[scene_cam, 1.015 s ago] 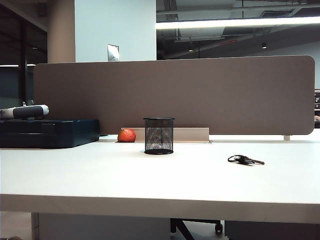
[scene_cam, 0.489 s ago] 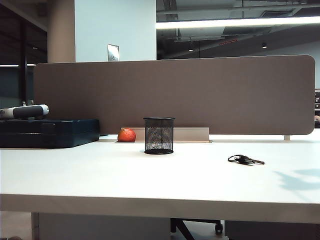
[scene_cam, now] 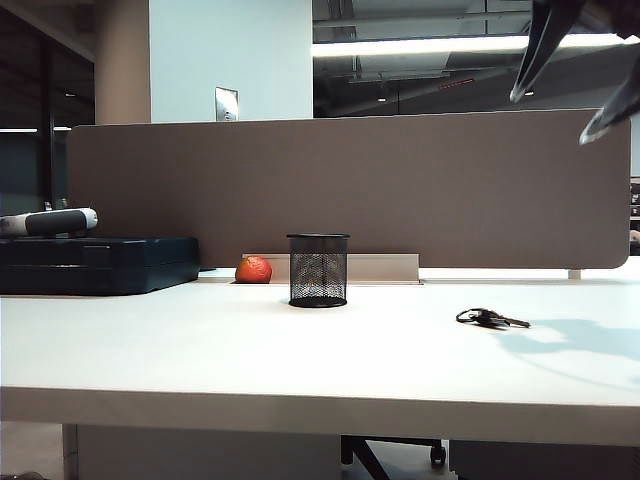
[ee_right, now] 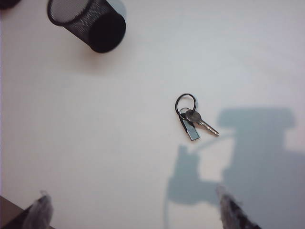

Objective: Pick up a bunch of keys from the table, then put them into the black basket.

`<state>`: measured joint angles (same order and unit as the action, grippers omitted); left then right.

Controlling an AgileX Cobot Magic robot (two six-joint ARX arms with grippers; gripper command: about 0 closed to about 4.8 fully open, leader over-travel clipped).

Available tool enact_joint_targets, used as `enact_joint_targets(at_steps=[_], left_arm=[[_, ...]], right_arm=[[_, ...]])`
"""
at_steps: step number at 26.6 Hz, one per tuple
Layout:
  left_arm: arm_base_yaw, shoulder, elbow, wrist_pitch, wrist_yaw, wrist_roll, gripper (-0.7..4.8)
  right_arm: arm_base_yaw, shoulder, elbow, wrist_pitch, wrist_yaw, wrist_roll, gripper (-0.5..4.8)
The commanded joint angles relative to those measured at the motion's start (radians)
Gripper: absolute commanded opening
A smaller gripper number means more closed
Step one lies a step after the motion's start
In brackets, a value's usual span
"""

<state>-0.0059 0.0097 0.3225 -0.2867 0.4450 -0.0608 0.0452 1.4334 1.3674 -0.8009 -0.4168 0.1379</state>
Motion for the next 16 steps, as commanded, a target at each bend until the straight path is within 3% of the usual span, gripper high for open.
enact_joint_targets(at_steps=[1, 9, 16], left_arm=[[0.0, 0.002, 0.004, -0.005, 0.005, 0.0, -0.06], [0.0, 0.002, 0.004, -0.047, 0.005, 0.001, -0.06], [0.0, 0.002, 0.003, -0.072, 0.005, 0.001, -0.06]], right_arm=[[0.001, 0.067, 0.006, 0.035, -0.009, 0.0, 4.79], [0.002, 0.226, 0.009, 0.18, -0.057, 0.001, 4.79], [0.015, 0.327, 0.021, 0.208, -0.056, 0.001, 4.79]])
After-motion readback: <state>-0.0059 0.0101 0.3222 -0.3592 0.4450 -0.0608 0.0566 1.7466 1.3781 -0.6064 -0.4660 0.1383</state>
